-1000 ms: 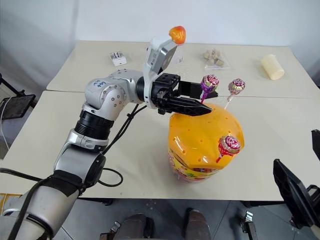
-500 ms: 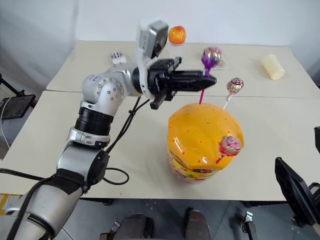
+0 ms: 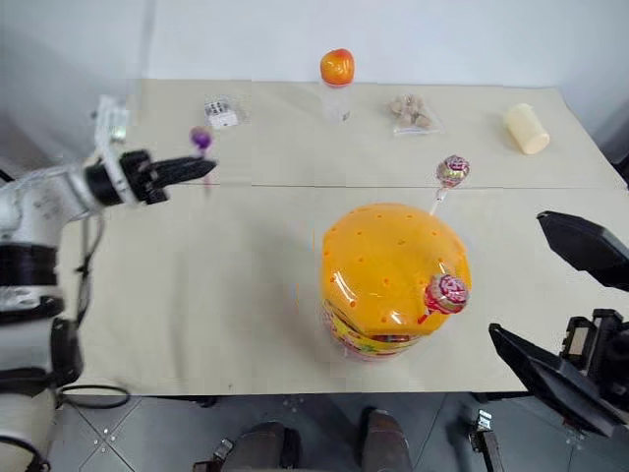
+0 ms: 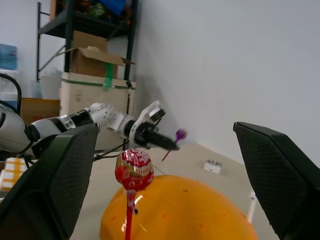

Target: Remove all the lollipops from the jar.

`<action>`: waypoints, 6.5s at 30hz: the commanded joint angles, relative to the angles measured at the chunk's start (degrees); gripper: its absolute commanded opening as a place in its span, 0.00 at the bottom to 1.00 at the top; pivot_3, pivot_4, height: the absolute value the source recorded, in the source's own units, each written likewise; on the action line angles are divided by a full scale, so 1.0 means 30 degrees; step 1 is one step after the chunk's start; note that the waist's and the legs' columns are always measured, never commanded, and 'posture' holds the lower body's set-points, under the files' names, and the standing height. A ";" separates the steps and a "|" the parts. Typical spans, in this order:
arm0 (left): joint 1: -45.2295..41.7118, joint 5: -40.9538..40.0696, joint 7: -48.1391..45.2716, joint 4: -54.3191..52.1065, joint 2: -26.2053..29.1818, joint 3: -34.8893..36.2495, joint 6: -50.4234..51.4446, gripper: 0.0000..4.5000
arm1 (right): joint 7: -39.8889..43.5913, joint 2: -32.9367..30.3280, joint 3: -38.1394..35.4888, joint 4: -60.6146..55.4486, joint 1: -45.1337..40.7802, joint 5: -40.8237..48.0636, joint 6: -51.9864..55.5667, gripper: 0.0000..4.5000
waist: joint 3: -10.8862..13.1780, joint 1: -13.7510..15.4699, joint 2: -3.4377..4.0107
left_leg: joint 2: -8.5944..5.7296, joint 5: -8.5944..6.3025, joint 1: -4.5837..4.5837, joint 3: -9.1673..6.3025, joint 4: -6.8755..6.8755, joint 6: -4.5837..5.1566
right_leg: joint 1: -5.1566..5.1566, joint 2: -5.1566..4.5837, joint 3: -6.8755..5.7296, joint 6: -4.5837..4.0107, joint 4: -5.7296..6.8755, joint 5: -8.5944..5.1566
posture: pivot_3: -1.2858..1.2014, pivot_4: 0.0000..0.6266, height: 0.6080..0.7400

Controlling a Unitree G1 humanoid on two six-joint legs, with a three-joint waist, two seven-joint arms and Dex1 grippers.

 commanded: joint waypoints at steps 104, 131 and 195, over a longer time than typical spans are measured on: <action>0.9159 -0.5363 -0.6941 -1.4581 -0.2957 -0.0835 -0.9724 0.79 | -0.5335 -0.6842 0.4812 1.6403 -0.1252 -1.1999 1.2320 0.06 | -0.0147 0.0052 0.0034 | 0.0008 -0.0122 -0.0070 0.0056 0.0266 0.0128 | 0.0061 0.0007 0.0083 -0.0016 -0.0087 -0.0007 | 0.52 0.24 1.00; 1.0331 -0.9166 0.0095 -1.4763 -0.5111 0.2596 -0.7291 0.79 | 0.1152 -0.2509 0.0181 0.9752 -0.7015 -0.5969 0.8155 0.99 | -0.0141 0.0055 0.0049 | 0.0019 -0.0126 -0.0041 0.0018 0.0271 0.0098 | 0.0076 0.0006 0.0075 0.0001 -0.0049 0.0003 | 0.52 0.24 1.00; 1.0779 -1.0194 -0.0317 -1.5512 -0.4977 0.3032 -0.6507 0.79 | 0.0675 -0.3077 0.7146 1.1271 -1.5171 -0.4899 1.1871 0.48 | -0.0131 0.0028 0.0054 | 0.0020 -0.0139 -0.0081 0.0023 0.0278 0.0087 | 0.0053 0.0012 0.0041 0.0000 -0.0063 0.0003 | 0.52 0.24 1.00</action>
